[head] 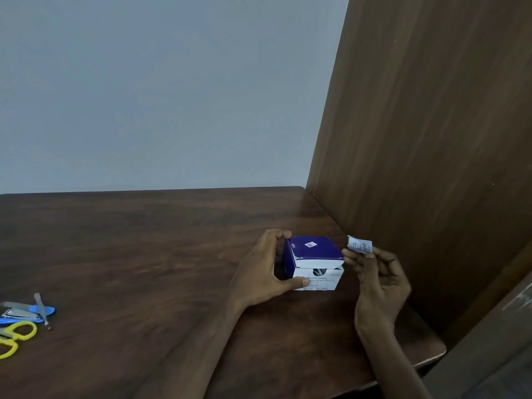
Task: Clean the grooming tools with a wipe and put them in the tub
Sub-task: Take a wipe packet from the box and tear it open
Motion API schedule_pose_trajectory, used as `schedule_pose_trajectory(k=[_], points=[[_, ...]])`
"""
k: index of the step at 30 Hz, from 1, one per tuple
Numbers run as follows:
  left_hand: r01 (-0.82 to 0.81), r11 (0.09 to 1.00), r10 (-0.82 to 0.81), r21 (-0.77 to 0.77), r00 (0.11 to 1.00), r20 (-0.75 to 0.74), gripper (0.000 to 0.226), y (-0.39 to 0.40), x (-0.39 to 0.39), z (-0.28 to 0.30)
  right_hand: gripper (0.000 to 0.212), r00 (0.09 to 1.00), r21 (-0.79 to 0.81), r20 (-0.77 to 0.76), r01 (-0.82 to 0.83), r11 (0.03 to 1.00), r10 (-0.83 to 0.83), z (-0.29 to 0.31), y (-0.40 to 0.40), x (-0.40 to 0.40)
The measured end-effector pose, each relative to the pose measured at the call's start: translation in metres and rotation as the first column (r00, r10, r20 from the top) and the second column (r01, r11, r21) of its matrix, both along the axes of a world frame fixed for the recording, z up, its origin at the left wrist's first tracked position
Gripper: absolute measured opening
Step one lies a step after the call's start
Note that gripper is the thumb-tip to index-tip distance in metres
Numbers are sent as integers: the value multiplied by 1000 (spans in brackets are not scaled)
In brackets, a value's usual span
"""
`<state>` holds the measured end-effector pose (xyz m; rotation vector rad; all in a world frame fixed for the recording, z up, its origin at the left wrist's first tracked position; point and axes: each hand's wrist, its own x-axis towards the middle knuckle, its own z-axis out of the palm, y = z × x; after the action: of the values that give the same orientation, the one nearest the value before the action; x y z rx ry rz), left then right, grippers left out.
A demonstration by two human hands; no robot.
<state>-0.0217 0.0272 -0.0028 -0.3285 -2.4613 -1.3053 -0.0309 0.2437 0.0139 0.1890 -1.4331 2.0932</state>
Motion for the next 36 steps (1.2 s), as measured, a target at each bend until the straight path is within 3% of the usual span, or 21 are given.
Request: schedule_pose_trajectory(k=[5,11,22,29,33,36], points=[[-1,1000,2,26,1000,-9,82,2,2,4,12,996,197,-84,13,980,3,-7,-2,1],[22,999,-22,49,1000,-8,59,4,2,5,18,998,181,-23,54,982,-51,-9,3,-4],[29,998,-28,-60,1000,10,52,-1,-6,-4,13,983,318,113,102,942,-144,-12,4,-5],[-45,997,47,-66,998,28,43,3,-8,-6,11,979,331,84,147,932,-185,-6,3,2],[12,996,-14,90,999,29,52,0,-8,-7,11,986,467,-85,168,868,-145,8,-8,27],[-47,971,64,236,996,-64,39,-5,-5,-2,16,999,448,-12,-27,894,36,12,-39,38]])
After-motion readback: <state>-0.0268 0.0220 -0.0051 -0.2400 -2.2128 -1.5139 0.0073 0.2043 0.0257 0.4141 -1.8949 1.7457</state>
